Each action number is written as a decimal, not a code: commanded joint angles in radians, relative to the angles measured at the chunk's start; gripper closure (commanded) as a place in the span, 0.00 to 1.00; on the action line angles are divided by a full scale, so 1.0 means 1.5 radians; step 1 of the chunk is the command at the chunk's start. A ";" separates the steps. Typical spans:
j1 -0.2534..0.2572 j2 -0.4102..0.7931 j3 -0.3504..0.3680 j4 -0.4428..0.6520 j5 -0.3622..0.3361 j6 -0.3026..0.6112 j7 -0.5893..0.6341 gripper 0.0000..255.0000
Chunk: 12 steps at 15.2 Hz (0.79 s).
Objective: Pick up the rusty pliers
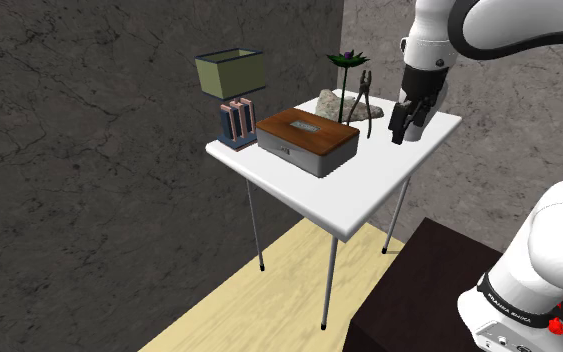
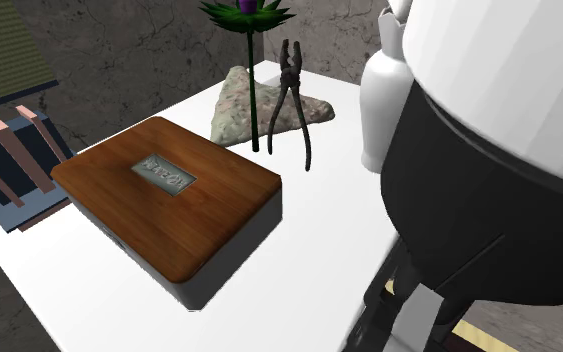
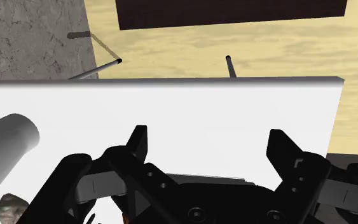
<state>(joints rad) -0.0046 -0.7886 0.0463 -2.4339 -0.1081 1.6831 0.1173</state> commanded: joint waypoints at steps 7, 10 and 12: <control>-0.021 0.042 -0.088 -0.016 -0.033 0.150 -0.082 0.00; -0.026 0.077 -0.134 -0.011 -0.039 0.224 -0.125 0.00; -0.026 0.104 -0.165 -0.002 -0.037 0.272 -0.155 0.00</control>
<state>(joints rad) -0.0435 -0.6495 -0.1800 -2.4527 -0.1662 2.0635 -0.0917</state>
